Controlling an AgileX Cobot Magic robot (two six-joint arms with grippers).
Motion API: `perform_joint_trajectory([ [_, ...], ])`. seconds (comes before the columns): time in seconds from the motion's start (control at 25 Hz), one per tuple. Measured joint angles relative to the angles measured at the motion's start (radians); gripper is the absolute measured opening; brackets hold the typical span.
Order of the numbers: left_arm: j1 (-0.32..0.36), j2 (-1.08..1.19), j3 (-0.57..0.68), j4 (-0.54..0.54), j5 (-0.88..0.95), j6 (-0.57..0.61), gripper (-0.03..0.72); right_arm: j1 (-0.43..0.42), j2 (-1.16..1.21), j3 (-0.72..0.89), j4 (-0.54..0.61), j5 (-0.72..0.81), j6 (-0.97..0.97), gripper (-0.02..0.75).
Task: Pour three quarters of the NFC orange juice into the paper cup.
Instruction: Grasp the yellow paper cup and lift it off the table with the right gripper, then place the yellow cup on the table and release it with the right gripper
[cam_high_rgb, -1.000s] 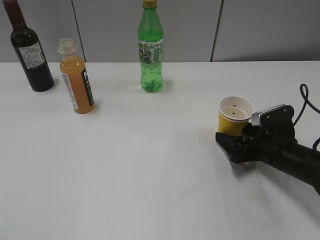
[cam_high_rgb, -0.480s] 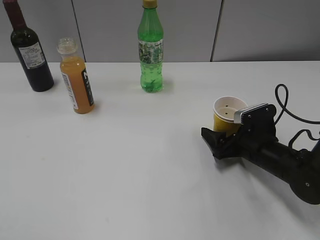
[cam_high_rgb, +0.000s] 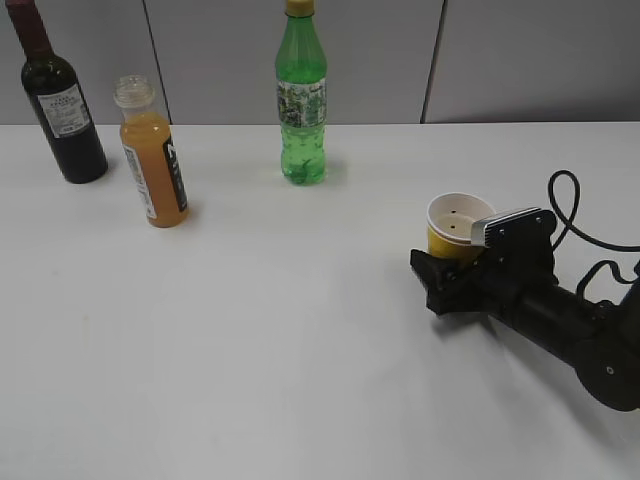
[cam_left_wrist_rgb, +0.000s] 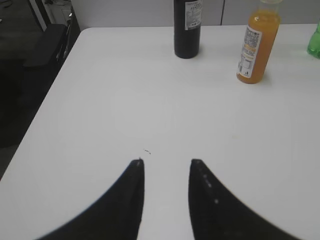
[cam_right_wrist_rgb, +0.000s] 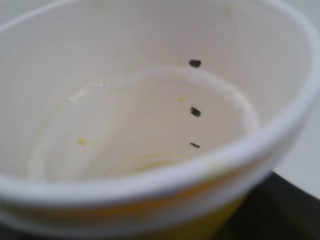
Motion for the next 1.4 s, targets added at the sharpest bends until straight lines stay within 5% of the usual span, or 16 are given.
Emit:
perform_joint_trajectory([
  [0.2,0.0,0.0,0.0,0.0,0.0,0.0,0.241,0.0,0.0,0.0,0.013,0.0,0.0,0.479],
  [0.84,0.0,0.0,0.0,0.0,0.0,0.0,0.241,0.0,-0.125,0.072,-0.016,0.08,-0.047,0.472],
  [1.08,0.0,0.0,0.0,0.0,0.0,0.0,0.241,0.0,-0.188,0.061,-0.189,0.08,-0.047,0.471],
  [1.4,0.0,0.0,0.0,0.0,0.0,0.0,0.241,0.0,-0.188,-0.099,-0.595,0.082,0.105,0.471],
])
